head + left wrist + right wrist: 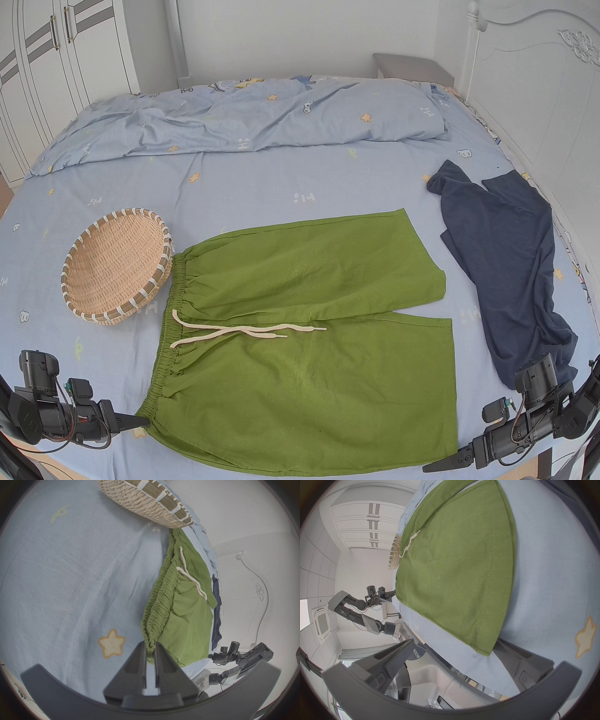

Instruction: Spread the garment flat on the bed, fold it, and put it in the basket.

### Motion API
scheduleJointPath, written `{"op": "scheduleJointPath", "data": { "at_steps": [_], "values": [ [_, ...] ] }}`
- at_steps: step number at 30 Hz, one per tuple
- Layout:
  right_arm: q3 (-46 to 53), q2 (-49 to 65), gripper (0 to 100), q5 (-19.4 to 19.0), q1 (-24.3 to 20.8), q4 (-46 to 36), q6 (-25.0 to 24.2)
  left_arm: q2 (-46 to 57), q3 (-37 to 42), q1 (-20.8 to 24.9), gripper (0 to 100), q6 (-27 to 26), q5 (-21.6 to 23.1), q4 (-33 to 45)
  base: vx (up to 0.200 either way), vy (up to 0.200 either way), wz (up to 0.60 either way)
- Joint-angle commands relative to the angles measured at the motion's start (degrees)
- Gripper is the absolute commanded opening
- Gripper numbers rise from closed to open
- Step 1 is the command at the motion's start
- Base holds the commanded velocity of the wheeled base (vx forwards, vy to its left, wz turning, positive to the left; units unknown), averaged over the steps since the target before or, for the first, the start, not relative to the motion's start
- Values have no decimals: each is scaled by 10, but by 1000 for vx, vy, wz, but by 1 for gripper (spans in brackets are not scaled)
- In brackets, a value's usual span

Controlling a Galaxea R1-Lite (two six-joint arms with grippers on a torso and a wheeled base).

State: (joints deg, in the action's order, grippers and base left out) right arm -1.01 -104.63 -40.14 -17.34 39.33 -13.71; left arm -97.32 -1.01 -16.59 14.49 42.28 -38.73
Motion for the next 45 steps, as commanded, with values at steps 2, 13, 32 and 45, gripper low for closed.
{"op": "scheduleJointPath", "data": {
  "at_steps": [2, 13, 32, 45],
  "values": [
    [4, -2, 100, 0, 1, 0, 0, -1, 10, 0, 0, 0, 0, 0, 0, 0, 0],
    [9, -1, 0, 0, 12, 0, -1, -1, 10, -8, 0, 0, 0, -1, 0, 0, 0],
    [9, 65, 0, 3, 13, -62, -12, 26, 10, -11, 0, -1, 1, 18, 0, 0, 0],
    [6, 248, 0, 24, 6, -260, -4, 64, 10, -3, 0, -24, -6, 94, 0, 0, 0]
  ]
}}
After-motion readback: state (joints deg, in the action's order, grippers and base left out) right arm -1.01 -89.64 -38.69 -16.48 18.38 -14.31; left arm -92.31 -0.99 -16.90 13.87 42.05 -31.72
